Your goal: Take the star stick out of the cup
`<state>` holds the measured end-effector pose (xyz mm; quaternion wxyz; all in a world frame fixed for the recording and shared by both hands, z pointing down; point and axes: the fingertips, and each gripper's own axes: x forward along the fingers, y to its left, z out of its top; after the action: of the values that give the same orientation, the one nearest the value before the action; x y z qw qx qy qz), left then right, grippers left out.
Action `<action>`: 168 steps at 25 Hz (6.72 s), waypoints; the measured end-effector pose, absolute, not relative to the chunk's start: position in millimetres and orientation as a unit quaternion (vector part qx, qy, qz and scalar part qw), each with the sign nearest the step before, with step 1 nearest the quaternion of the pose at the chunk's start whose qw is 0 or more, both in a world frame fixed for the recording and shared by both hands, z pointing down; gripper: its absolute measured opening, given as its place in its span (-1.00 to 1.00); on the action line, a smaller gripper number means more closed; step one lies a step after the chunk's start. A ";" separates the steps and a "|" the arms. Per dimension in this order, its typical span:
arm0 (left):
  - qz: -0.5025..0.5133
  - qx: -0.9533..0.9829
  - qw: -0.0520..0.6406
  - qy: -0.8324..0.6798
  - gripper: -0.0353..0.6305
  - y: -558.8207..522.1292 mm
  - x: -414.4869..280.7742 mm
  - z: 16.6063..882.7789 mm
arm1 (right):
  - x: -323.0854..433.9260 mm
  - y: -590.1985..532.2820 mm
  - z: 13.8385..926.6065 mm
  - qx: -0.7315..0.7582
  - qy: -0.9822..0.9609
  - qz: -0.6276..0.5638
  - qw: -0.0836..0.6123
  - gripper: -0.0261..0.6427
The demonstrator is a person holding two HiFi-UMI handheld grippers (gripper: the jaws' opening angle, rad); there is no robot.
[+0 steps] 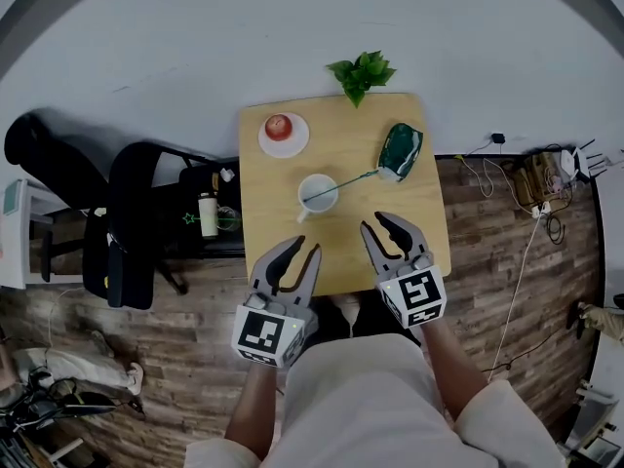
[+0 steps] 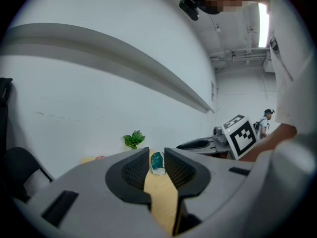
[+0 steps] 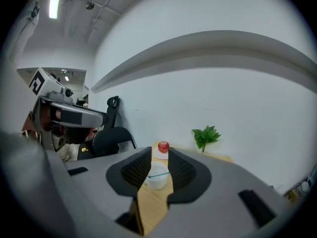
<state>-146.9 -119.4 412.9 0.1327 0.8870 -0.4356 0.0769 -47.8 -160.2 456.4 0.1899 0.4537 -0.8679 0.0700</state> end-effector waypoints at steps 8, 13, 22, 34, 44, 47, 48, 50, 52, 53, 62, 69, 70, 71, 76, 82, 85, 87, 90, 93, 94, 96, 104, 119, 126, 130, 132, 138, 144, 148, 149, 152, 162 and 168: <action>0.083 0.888 0.144 -0.429 -0.67 -121.2 -155.6 428.1 | -52.6 -170.9 481.7 0.475 -0.854 0.077 0.196 -0.62; 0.083 0.883 0.148 -0.437 -0.67 -128.7 -160.3 434.2 | -56.8 -183.1 500.4 0.480 -0.850 0.097 0.194 -0.62; 0.090 0.875 0.159 -0.449 -0.67 -142.4 -162.4 447.4 | -58.8 -205.6 530.4 0.476 -0.848 0.117 0.200 -0.62; 0.103 0.866 0.170 -0.459 -0.68 -165.5 -153.1 463.9 | -51.0 -233.0 574.3 0.474 -0.842 0.161 0.201 -0.62; 0.115 0.857 0.182 -0.467 -0.67 -170.7 -145.8 477.7 | -50.5 -247.3 606.7 0.472 -0.836 0.214 0.180 -0.62; 0.119 0.855 0.185 -0.470 -0.67 -171.5 -146.6 480.6 | -52.8 -250.9 613.1 0.468 -0.836 0.229 0.174 -0.62; 0.120 0.854 0.185 -0.471 -0.67 -171.9 -147.2 481.8 | -53.3 -252.4 615.4 0.468 -0.835 0.231 0.173 -0.62; 0.122 0.853 0.186 -0.473 -0.67 -171.8 -148.8 484.7 | -55.1 -254.4 620.1 0.467 -0.834 0.238 0.170 -0.62; 0.125 0.852 0.186 -0.474 -0.68 -171.3 -149.6 486.6 | -56.5 -255.8 624.2 0.466 -0.833 0.244 0.169 -0.62; 0.127 0.851 0.186 -0.474 -0.67 -171.3 -149.7 486.9 | -56.8 -256.8 625.6 0.466 -0.833 0.247 0.168 -0.62; 0.131 0.848 0.188 -0.479 -0.67 -171.3 -152.3 489.1 | -62.7 -265.8 634.1 0.458 -0.832 0.269 0.160 -0.62; 0.132 0.848 0.187 -0.478 -0.67 -173.4 -153.0 489.8 | -66.1 -270.5 637.3 0.454 -0.832 0.276 0.157 -0.66; 0.132 0.847 0.188 -0.479 -0.67 -173.4 -153.1 489.9 | -66.3 -270.9 637.4 0.454 -0.832 0.277 0.157 -0.67; 0.130 0.846 0.191 -0.480 -0.68 -173.5 -153.1 490.2 | -66.1 -271.3 637.4 0.454 -0.832 0.277 0.157 -0.69; 0.130 0.846 0.188 -0.481 -0.67 -175.2 -154.6 490.2 | -65.6 -273.3 636.4 0.454 -0.832 0.276 0.157 -0.71; 0.127 0.843 0.195 -0.485 -0.67 -175.0 -156.2 491.1 | -65.7 -275.3 634.4 0.456 -0.832 0.274 0.157 -0.77; 0.126 0.843 0.194 -0.485 -0.67 -174.7 -157.0 491.4 | -66.3 -276.6 632.4 0.456 -0.833 0.272 0.154 -0.78; 0.126 0.843 0.193 -0.486 -0.68 -174.7 -157.8 491.5 | -66.9 -277.7 630.8 0.457 -0.834 0.271 0.151 -0.79; 0.124 0.841 0.196 -0.490 -0.67 -175.0 -159.2 491.1 | -68.0 -277.9 629.0 0.455 -0.835 0.272 0.149 -0.81; 0.125 0.840 0.195 -0.490 -0.67 -174.7 -160.4 489.9 | -69.8 -277.5 626.0 0.451 -0.837 0.272 0.146 -0.82; 0.124 0.840 0.195 -0.491 -0.67 -174.6 -160.7 489.5 | -70.6 -277.2 625.1 0.449 -0.838 0.273 0.146 -0.83; 0.124 0.840 0.194 -0.491 -0.68 -174.4 -161.4 488.8 | -72.7 -276.4 623.5 0.445 -0.840 0.274 0.144 -0.83; 0.127 0.839 0.194 -0.492 -0.67 -170.8 -165.9 489.4 | -77.2 -274.9 620.3 0.440 -0.841 0.285 0.132 -0.87; 0.116 0.843 0.187 -0.491 -0.67 -160.7 -170.6 481.8 | -77.7 -267.2 606.6 0.442 -0.840 0.295 0.112 -0.89; 0.115 0.848 0.179 -0.486 -0.67 -147.6 -169.1 477.0 | -71.5 -255.7 594.8 0.447 -0.840 0.290 0.105 -0.89; 0.114 0.850 0.175 -0.484 -0.68 -137.0 -169.4 473.7 | -68.5 -247.3 583.7 0.450 -0.842 0.282 0.100 -0.89; 0.110 0.853 0.171 -0.481 -0.68 -132.8 -169.2 469.7 | -67.2 -243.2 577.5 0.451 -0.843 0.277 0.097 -0.89; 0.100 0.856 0.162 -0.481 -0.68 -120.2 -170.3 459.6 | -60.5 -229.8 555.4 0.456 -0.847 0.260 0.088 -0.89; 0.096 0.858 0.155 -0.481 -0.67 -108.2 -169.2 454.0 | -54.8 -215.1 531.1 0.456 -0.853 0.240 0.078 -0.89; 0.094 0.859 0.153 -0.480 -0.67 -103.7 -167.3 448.8 | -53.5 -205.9 517.0 0.453 -0.858 0.232 0.070 -0.89; 0.093 0.859 0.152 -0.481 -0.68 -102.8 -166.7 447.9 | -53.3 -203.8 513.8 0.452 -0.859 0.231 0.068 -0.89; 0.093 0.859 0.150 -0.481 -0.68 -100.4 -164.4 446.7 | -52.0 -197.5 505.4 0.447 -0.864 0.222 0.067 -0.89; 0.089 0.854 0.144 -0.493 -0.67 -94.9 -147.2 437.9 | -39.5 -175.2 477.2 0.425 -0.882 0.187 0.075 -0.89; 0.084 0.845 0.142 -0.508 -0.67 -85.7 -130.3 427.6 | -24.5 -158.4 463.2 0.409 -0.892 0.174 0.079 -0.89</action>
<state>-130.3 -85.7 427.6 0.1424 0.8454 -0.5078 0.0843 -24.5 -158.4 463.2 0.0788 0.4087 -0.8925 0.1740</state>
